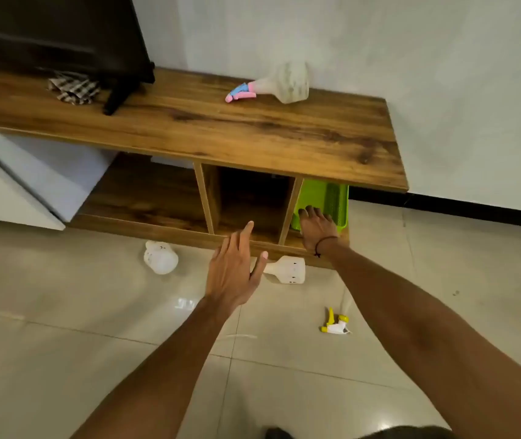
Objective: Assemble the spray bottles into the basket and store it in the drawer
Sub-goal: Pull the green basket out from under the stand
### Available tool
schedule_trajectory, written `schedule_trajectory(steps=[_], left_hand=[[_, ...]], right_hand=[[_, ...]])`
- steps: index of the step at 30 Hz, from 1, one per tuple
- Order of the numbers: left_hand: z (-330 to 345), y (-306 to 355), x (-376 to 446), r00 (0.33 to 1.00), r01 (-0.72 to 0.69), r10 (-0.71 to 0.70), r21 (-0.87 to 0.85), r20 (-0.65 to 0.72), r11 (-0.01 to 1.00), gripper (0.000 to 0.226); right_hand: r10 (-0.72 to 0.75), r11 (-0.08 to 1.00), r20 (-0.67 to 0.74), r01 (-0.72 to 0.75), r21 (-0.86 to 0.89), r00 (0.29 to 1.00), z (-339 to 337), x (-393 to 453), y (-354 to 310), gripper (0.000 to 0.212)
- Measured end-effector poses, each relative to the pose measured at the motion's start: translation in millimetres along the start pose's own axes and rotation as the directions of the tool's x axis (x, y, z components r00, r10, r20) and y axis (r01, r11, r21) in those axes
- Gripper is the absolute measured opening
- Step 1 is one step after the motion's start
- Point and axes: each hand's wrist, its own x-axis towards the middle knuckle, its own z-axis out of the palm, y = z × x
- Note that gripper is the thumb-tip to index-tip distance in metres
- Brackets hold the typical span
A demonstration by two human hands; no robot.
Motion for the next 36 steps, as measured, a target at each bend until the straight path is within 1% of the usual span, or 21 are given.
schedule_trajectory(steps=[2,5,6,9,12,14,16,17,19,21,22,23,24,25,26,27,28,29,31,34,36], left_hand=[[20.7,-16.1,-2.4,1.000,0.008,-0.010,-0.060,-0.023,0.998,0.072],[49.1,-39.0,-7.9,1.000,0.012,-0.014,-0.081,-0.023,0.997,0.068],[54.8,-43.5,-10.5,1.000,0.016,-0.017,-0.093,-0.008,0.996,0.065],[65.4,-57.5,-12.3,1.000,0.011,-0.011,-0.124,0.004,0.992,0.057],[70.9,-57.8,-17.3,0.998,0.035,-0.028,-0.138,0.049,0.990,0.053],[72.8,-56.4,-23.0,0.993,0.069,-0.047,-0.195,0.112,0.978,0.056],[73.4,-57.0,-29.3,0.979,0.126,-0.073,-0.280,0.193,0.952,0.063],[74.0,-56.7,-32.8,0.966,0.173,-0.090,-0.346,0.242,0.922,0.067],[70.8,-57.1,-43.4,0.924,0.293,-0.103,-0.507,0.369,0.810,0.070],[62.5,-61.0,-55.8,0.871,0.423,-0.098,-0.631,0.482,0.650,0.060],[56.1,-63.3,-61.4,0.845,0.487,-0.104,-0.674,0.525,0.556,0.054],[48.2,-67.0,-67.9,0.820,0.545,-0.115,-0.703,0.561,0.457,0.051],[40.5,-71.2,-73.6,0.795,0.591,-0.118,-0.718,0.595,0.368,0.055],[33.1,-76.2,-79.1,0.771,0.628,-0.104,-0.721,0.629,0.292,0.060],[26.1,-81.8,-85.4,0.748,0.656,-0.079,-0.717,0.659,0.236,0.065],[20.4,-87.7,-91.6,0.730,0.676,-0.056,-0.707,0.681,0.207,0.068],[15.7,-95.5,-99.6,0.713,0.692,-0.049,-0.692,0.699,0.207,0.070],[12.0,-103.7,-108.1,0.698,0.706,-0.059,-0.671,0.714,0.228,0.071],[8.6,-124.7,-127.4,0.672,0.729,-0.112,-0.628,0.732,0.272,0.071],[8.0,-159.2,-152.6,0.662,0.742,-0.208,-0.591,0.720,0.317,0.064],[5.5,-181.1,-168.8,0.662,0.746,-0.273,-0.576,0.698,0.335,0.046]], right_hand=[[0.059,0.997,0.062,-0.056,-0.049,0.996,13.3,17.6,-1.2,0.072],[0.121,0.992,0.163,-0.114,-0.053,0.979,32.9,38.7,7.3,0.077],[0.119,0.992,0.157,-0.110,-0.061,0.980,40.8,40.1,10.5,0.075],[0.054,0.987,0.037,-0.048,-0.152,0.998,51.6,40.2,15.5,0.052],[0.005,0.975,-0.002,-0.005,-0.221,1.000,60.2,31.9,13.4,0.044],[-0.002,0.981,-0.025,-0.003,-0.193,1.000,62.1,22.0,9.3,0.041],[0.014,0.992,-0.032,-0.018,-0.125,0.999,61.6,8.1,2.4,0.038],[0.031,0.995,-0.033,-0.034,-0.089,0.999,59.6,0.2,-1.8,0.036],[0.027,1.000,-0.023,-0.027,0.004,0.999,55.1,-19.8,-16.6,0.032],[-0.028,0.996,-0.019,0.030,0.084,0.999,50.6,-44.7,-41.0,0.020],[-0.062,0.991,-0.017,0.064,0.117,0.998,50.3,-56.6,-55.3,0.020],[-0.091,0.985,-0.013,0.092,0.147,0.996,51.1,-70.0,-73.3,0.031],[-0.113,0.977,-0.007,0.112,0.184,0.994,52.2,-84.2,-92.1,0.041],[-0.127,0.963,-0.004,0.124,0.241,0.992,53.3,-98.4,-111.6,0.044],[-0.146,0.943,0.001,0.139,0.301,0.989,55.7,-111.6,-131.1,0.041],[-0.164,0.921,0.014,0.148,0.362,0.986,58.8,-123.2,-148.4,0.036],[-0.185,0.894,0.028,0.156,0.421,0.982,63.3,-133.8,-165.7,0.029],[-0.200,0.868,0.049,0.154,0.472,0.979,67.7,-142.9,-180.8,0.023],[-0.220,0.817,0.090,0.134,0.560,0.971,77.9,-158.6,-209.6,0.017],[-0.236,0.764,0.121,0.108,0.636,0.964,93.3,-174.0,-250.6,0.018],[-0.258,0.715,0.133,0.096,0.693,0.957,102.3,-184.8,-280.0,0.025]])
